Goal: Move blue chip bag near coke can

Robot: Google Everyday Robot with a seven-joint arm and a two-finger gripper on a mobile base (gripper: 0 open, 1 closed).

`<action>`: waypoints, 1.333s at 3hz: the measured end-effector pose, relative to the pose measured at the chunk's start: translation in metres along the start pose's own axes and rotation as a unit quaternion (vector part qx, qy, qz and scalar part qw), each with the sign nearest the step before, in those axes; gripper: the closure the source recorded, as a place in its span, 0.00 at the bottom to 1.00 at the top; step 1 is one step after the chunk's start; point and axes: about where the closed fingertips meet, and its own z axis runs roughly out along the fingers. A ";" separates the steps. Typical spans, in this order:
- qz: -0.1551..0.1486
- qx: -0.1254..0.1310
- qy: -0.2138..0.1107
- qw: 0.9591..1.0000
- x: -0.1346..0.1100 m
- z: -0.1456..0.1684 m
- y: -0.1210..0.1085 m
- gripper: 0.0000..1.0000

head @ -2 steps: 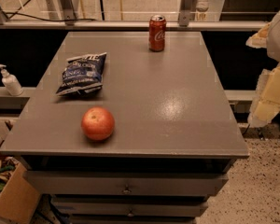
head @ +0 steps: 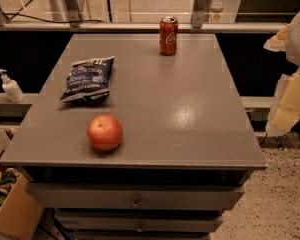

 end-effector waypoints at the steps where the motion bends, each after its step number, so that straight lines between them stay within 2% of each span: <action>1: 0.016 -0.032 -0.101 0.994 -0.032 0.047 0.000 0.00; 2: 0.022 -0.011 -0.123 0.992 -0.045 0.041 -0.011 0.00; 3: 0.021 -0.010 -0.120 0.992 -0.044 0.041 -0.011 0.00; 4: 0.022 -0.022 -0.135 0.990 -0.046 0.049 -0.003 0.00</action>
Offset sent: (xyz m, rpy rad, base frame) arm -0.0001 0.0038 -0.0074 0.0428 0.0062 0.0042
